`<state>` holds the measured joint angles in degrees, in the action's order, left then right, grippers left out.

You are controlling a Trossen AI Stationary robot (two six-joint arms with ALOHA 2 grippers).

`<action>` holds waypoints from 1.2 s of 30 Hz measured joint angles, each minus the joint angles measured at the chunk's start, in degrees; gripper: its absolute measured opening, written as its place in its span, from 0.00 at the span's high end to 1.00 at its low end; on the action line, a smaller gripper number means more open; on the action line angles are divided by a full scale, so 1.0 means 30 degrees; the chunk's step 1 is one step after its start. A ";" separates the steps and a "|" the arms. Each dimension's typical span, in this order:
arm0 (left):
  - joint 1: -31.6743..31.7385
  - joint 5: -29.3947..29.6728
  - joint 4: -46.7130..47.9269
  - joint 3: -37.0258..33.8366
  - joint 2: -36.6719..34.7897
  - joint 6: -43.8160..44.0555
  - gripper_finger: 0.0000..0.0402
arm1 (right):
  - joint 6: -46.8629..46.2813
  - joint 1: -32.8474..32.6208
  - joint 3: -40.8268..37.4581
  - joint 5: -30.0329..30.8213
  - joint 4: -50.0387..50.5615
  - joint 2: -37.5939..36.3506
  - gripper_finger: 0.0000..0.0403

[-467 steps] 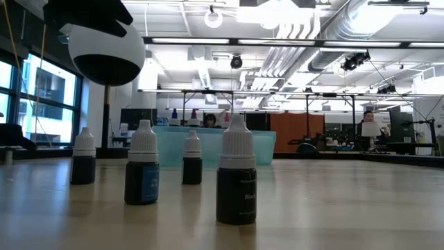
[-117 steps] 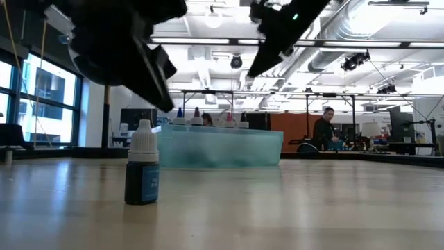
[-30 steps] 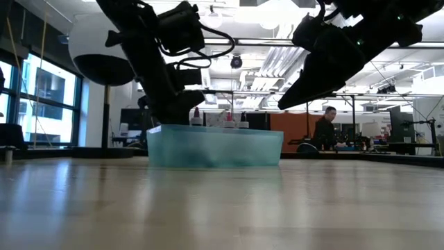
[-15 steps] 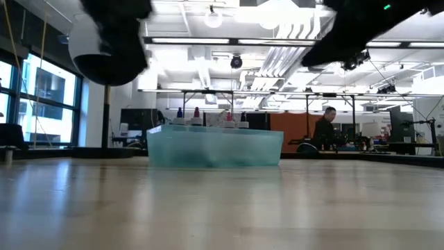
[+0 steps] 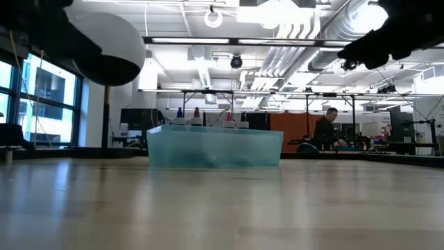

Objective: Pick & Place food coloring
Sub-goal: Return to Home Position

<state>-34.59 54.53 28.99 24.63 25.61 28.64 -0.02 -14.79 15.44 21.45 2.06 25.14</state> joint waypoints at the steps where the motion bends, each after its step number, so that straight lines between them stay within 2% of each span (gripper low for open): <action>1: -0.0030 0.0085 -0.1433 -0.0924 -0.0520 -0.0827 0.66 | 0.0738 0.0000 -0.0581 -0.0256 -0.0943 -0.0451 0.65; 5: 0.0016 -0.1329 -0.5793 -0.4335 -0.2158 -0.3754 0.66 | 0.3241 0.0000 -0.2248 -0.0087 -0.2770 -0.2141 0.65; 9: 0.0031 -0.1474 -0.9987 -0.6647 -0.3114 -0.7893 0.66 | 0.3669 0.0007 -0.2972 0.0830 -0.2987 -0.3639 0.65; 11: 0.0023 -0.1481 -1.0759 -0.6983 -0.3559 -0.9551 0.66 | 0.3653 0.0008 -0.2922 0.0932 -0.1860 -0.4297 0.65; 14: 0.0030 -0.1481 -1.0817 -0.6988 -0.4370 -1.0537 0.66 | 0.3093 0.0012 -0.2914 0.0954 -0.0264 -0.5322 0.65; 20: 0.0031 -0.1663 -1.0181 -0.6988 -0.5806 -1.0971 0.66 | 0.1752 0.0015 -0.2899 0.0954 0.2414 -0.7129 0.65; 24: 0.0031 -0.2976 -1.0043 -0.6988 -0.6020 -1.0234 0.66 | 0.0806 0.0015 -0.2899 0.0869 0.3239 -0.7827 0.65; 28: 0.0031 -0.4028 -1.0038 -0.6988 -0.5947 -0.9678 0.66 | -0.0382 0.0015 -0.3266 0.0811 0.3367 -0.7926 0.65; 33: 0.0031 -0.4436 -1.0039 -0.6994 -0.5940 -0.9362 0.66 | -0.1490 0.0029 -0.3577 0.0788 0.2670 -0.7533 0.65; 36: 0.0031 -0.4499 -1.1269 -0.7672 -0.5947 -0.9081 0.66 | -0.1338 0.0049 -0.3577 0.0888 0.2669 -0.7508 0.65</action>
<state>-34.50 41.04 -4.82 1.61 7.77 1.39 -4.03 -14.64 4.71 24.12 10.07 2.61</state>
